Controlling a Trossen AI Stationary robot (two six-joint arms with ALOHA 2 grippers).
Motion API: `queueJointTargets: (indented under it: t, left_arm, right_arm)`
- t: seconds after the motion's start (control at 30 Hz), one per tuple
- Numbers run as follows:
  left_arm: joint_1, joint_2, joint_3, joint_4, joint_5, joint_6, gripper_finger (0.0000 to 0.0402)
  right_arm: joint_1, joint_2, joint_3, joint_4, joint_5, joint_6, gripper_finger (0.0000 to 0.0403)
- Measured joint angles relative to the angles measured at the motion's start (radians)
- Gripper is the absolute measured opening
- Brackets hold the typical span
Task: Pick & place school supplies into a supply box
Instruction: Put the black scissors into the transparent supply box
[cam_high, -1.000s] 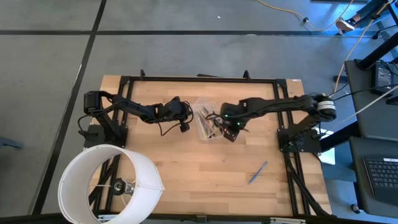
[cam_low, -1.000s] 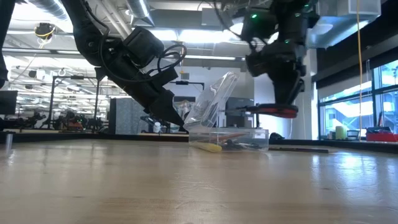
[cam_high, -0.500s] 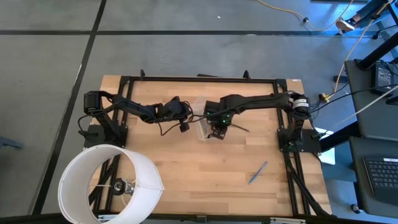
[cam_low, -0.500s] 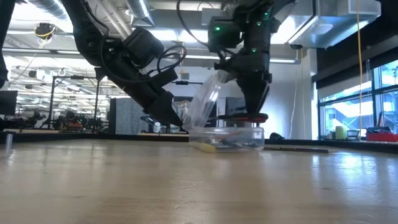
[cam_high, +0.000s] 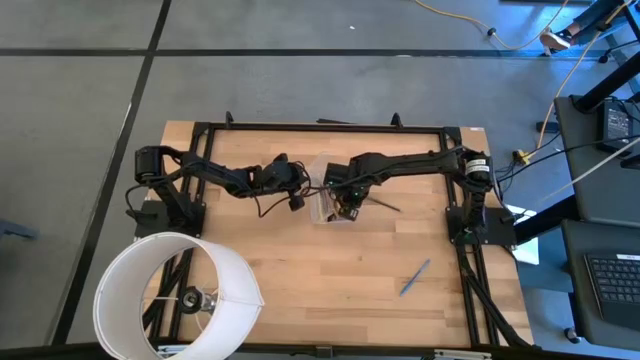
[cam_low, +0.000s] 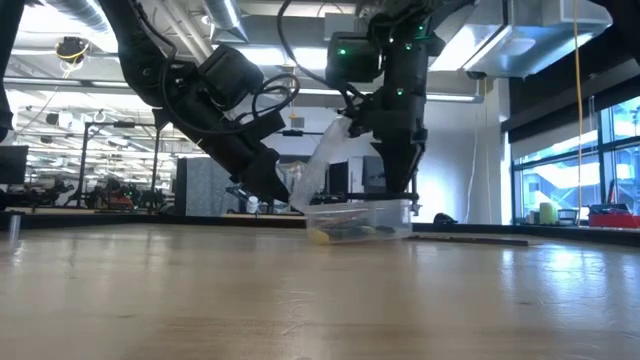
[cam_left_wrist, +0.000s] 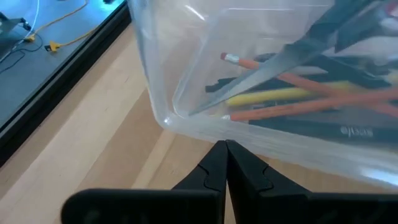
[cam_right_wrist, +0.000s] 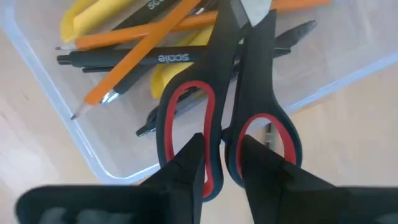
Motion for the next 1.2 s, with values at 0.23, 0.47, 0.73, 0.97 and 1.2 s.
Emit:
queueJointTargets:
  t: [0.23,0.47,0.73,0.97,1.2]
  left_arm:
    - [-0.001,0.0,0.001,0.006,0.002,0.0,0.0006]
    - [-0.001,0.0,0.002,0.004,0.002,0.0,0.0005]
    - [0.0,0.0,0.002,0.006,0.03,-0.066,0.0003]
    - [-0.002,0.0,0.001,-0.001,0.116,-0.148,0.0004]
    - [-0.029,0.0,0.0,0.001,0.136,-0.16,0.0006]
  right_arm:
    - [-0.005,0.0,0.0,-0.004,-0.039,0.187,0.0091]
    - [-0.016,0.0,-0.001,-0.005,-0.232,0.227,0.0091]
    - [-0.057,0.0,-0.001,-0.002,-0.373,0.374,0.0091]
    - [-0.086,-0.002,-0.002,0.067,-0.463,0.494,0.0091]
    - [-0.092,0.0,-0.003,0.147,-0.458,0.547,0.0091]
